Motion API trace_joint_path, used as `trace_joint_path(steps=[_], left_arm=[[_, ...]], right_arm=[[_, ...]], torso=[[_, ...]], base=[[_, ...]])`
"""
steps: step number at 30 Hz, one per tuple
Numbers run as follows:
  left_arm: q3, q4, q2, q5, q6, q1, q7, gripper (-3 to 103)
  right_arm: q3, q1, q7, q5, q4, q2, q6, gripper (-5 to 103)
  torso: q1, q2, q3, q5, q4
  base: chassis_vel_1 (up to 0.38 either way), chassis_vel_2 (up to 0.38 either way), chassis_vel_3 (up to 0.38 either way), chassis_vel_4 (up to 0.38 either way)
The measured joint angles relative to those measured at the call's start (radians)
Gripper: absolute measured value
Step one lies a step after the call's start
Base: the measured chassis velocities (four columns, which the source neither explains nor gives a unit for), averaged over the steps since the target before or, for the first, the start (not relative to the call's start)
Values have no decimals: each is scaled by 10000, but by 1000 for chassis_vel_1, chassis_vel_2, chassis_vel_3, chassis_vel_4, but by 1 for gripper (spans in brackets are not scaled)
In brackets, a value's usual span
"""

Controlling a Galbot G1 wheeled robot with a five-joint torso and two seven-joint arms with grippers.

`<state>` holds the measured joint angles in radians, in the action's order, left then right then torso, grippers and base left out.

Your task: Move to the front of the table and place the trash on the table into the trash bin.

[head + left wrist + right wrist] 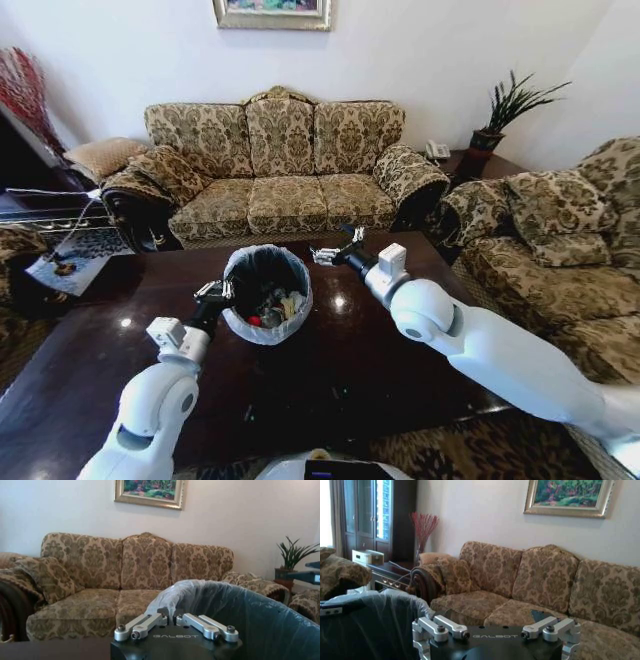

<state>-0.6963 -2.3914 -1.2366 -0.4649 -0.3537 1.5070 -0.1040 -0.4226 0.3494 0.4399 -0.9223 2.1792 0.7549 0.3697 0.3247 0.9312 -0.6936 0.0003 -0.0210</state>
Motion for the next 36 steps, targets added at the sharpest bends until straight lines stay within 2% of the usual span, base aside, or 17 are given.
trace_joint_path(steps=[8, 16, 33, 36], left_arm=[[-104, -218, 38, -136, 0, 114, -103, 3], [-123, -275, 35, -141, 0, 174, -147, 3], [-39, -107, -52, -136, 0, 46, -183, 3], [-246, -18, -198, -19, -143, 34, -625, 3]], right_arm=[[-139, 0, 52, -61, 13, 140, 185, 100], [-56, 154, 116, -57, 114, -16, 308, 100], [48, 271, 125, -2, -307, 69, 386, 100], [61, 358, 125, 33, -488, 109, 178, 100]], torso=[[-6, 1, 2, -2, -5], [-6, 1, 2, -4, -2], [-7, 2, 3, -1, 0], [-10, 3, 4, -7, 0]], base=[[346, -22, -348, 24], [431, -66, -418, 86], [406, -297, -405, 278], [360, -272, -382, 283]])
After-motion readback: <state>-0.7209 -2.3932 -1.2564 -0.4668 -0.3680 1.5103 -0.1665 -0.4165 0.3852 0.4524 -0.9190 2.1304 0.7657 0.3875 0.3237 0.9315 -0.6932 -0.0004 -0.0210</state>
